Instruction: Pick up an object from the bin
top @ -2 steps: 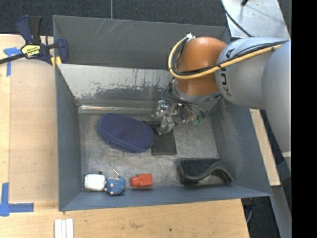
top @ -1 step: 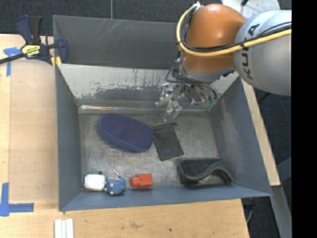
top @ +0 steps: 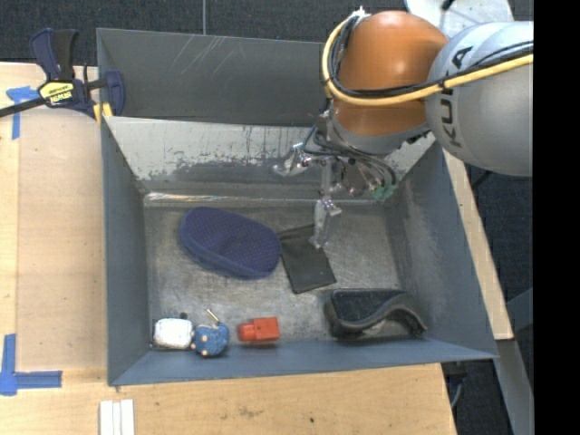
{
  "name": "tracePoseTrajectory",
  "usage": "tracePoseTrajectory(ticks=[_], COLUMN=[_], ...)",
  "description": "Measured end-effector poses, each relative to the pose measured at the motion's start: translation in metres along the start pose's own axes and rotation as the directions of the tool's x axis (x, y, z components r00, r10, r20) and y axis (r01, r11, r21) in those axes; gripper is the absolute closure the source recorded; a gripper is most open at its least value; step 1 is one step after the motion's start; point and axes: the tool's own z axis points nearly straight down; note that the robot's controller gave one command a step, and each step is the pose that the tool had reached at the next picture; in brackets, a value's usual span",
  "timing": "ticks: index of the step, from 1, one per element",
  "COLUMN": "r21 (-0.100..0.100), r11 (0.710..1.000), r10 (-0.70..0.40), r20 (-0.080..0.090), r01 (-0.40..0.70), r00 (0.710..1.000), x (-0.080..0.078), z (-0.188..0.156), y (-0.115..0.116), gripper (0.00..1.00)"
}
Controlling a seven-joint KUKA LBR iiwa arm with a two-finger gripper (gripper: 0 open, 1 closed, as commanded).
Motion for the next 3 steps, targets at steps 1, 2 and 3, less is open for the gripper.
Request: tracePoseTrajectory(ticks=[1,2,3], r21=[0.002,0.003,0.007], r11=[0.997,0.957,0.826], r10=[-0.081,-0.289,-0.564], r20=[0.003,0.004,-0.004], r01=[0.081,0.288,0.564], r00=[0.997,0.957,0.826], x=[-0.023,-0.008,-0.022], z=[0.118,0.117,0.117], y=[0.094,0.156,0.184], gripper=[0.0,0.0,0.0])
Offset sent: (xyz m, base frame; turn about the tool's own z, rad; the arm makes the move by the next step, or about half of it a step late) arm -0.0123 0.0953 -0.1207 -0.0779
